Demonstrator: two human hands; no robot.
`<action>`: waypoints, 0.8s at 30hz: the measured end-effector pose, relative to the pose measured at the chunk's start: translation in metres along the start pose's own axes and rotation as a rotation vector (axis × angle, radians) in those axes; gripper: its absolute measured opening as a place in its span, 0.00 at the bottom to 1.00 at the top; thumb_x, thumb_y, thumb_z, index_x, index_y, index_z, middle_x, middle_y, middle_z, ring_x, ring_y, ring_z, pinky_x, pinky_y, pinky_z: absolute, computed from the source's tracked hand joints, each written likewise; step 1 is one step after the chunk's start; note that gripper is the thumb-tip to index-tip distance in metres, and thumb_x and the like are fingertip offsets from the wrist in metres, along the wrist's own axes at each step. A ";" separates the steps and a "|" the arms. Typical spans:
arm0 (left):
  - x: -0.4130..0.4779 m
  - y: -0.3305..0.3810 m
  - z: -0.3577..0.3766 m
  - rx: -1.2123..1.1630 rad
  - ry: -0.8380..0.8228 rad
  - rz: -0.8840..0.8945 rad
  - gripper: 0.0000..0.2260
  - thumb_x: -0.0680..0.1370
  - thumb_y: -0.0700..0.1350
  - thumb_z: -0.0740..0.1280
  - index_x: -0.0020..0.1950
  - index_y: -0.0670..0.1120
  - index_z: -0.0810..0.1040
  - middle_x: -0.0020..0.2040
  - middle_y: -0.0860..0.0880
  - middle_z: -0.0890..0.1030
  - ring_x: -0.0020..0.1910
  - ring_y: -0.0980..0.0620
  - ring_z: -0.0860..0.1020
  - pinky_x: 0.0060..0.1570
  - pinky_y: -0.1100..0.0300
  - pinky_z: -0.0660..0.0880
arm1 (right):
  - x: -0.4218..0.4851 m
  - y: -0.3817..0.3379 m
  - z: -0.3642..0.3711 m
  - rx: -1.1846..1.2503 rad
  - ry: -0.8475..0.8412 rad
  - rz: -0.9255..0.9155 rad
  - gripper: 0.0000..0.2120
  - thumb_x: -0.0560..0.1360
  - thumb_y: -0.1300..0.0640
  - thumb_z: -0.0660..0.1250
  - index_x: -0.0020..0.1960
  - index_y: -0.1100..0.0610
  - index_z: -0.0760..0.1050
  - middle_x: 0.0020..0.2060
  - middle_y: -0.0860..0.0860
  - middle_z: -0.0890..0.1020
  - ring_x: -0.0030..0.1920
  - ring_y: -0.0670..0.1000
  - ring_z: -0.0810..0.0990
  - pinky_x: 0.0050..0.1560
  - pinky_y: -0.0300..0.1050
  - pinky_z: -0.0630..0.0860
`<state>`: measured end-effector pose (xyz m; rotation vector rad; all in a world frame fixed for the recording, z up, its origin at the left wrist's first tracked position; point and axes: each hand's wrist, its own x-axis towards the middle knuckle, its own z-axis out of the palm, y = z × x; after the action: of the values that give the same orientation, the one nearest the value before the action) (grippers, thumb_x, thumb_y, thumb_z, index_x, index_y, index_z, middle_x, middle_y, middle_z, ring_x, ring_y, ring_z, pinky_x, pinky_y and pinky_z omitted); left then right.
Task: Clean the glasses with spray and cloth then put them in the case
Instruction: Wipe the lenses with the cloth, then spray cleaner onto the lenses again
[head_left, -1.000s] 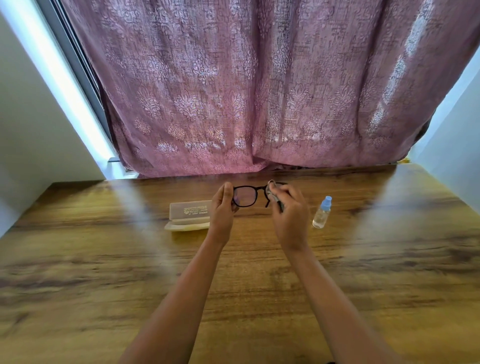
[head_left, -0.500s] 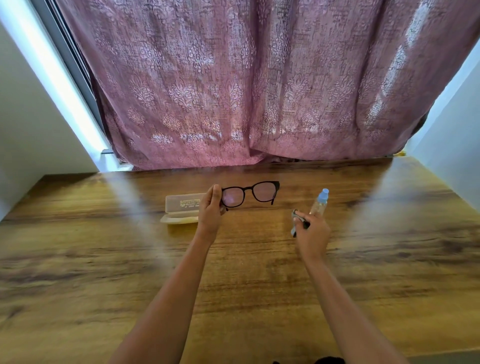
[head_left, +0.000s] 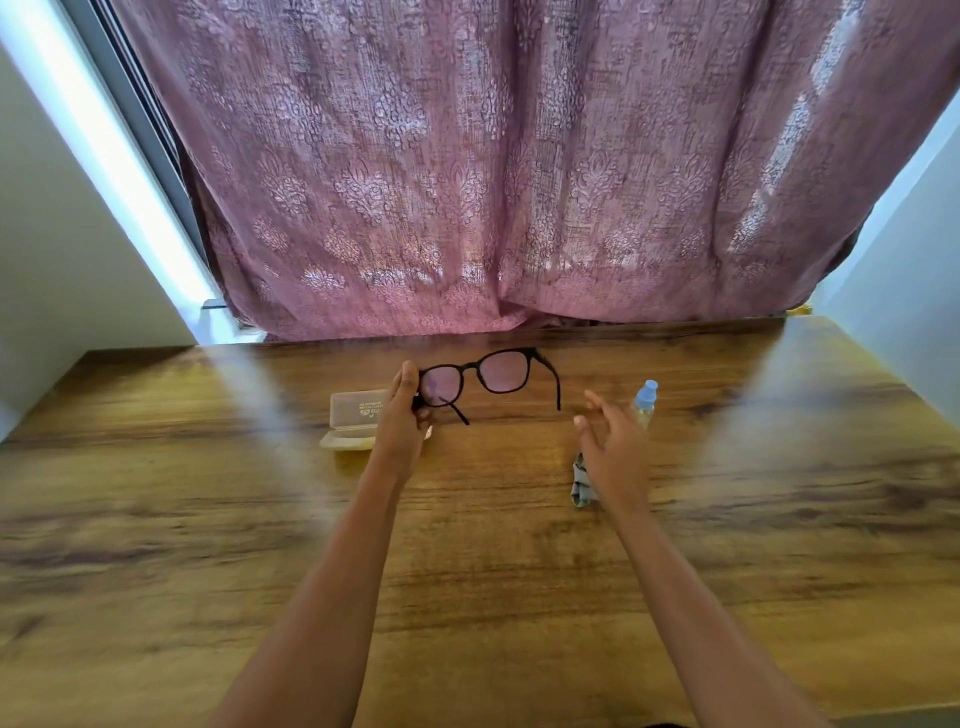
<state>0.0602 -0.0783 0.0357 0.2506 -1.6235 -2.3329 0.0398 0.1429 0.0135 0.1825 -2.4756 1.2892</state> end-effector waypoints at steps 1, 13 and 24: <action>0.001 0.002 -0.001 -0.047 -0.016 -0.012 0.19 0.82 0.49 0.50 0.34 0.45 0.67 0.26 0.55 0.68 0.23 0.60 0.60 0.25 0.68 0.58 | 0.004 -0.002 0.000 0.015 -0.045 -0.005 0.18 0.76 0.58 0.64 0.65 0.57 0.71 0.58 0.52 0.78 0.56 0.52 0.77 0.58 0.49 0.73; 0.009 0.006 -0.014 -0.238 -0.087 -0.230 0.18 0.81 0.53 0.51 0.43 0.46 0.74 0.35 0.53 0.77 0.22 0.61 0.63 0.19 0.71 0.59 | 0.033 -0.036 -0.019 0.458 -0.200 -0.126 0.13 0.80 0.56 0.56 0.45 0.51 0.78 0.23 0.43 0.65 0.23 0.44 0.60 0.24 0.38 0.57; 0.002 0.047 0.023 0.726 0.160 0.623 0.10 0.75 0.47 0.68 0.56 0.51 0.79 0.47 0.49 0.77 0.39 0.58 0.75 0.40 0.72 0.71 | 0.039 -0.059 -0.025 0.246 -0.091 -0.287 0.11 0.79 0.60 0.58 0.42 0.56 0.77 0.24 0.54 0.74 0.22 0.52 0.68 0.25 0.51 0.68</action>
<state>0.0581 -0.0739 0.0873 0.0528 -2.0294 -1.1978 0.0252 0.1307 0.0865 0.6452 -2.2495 1.4778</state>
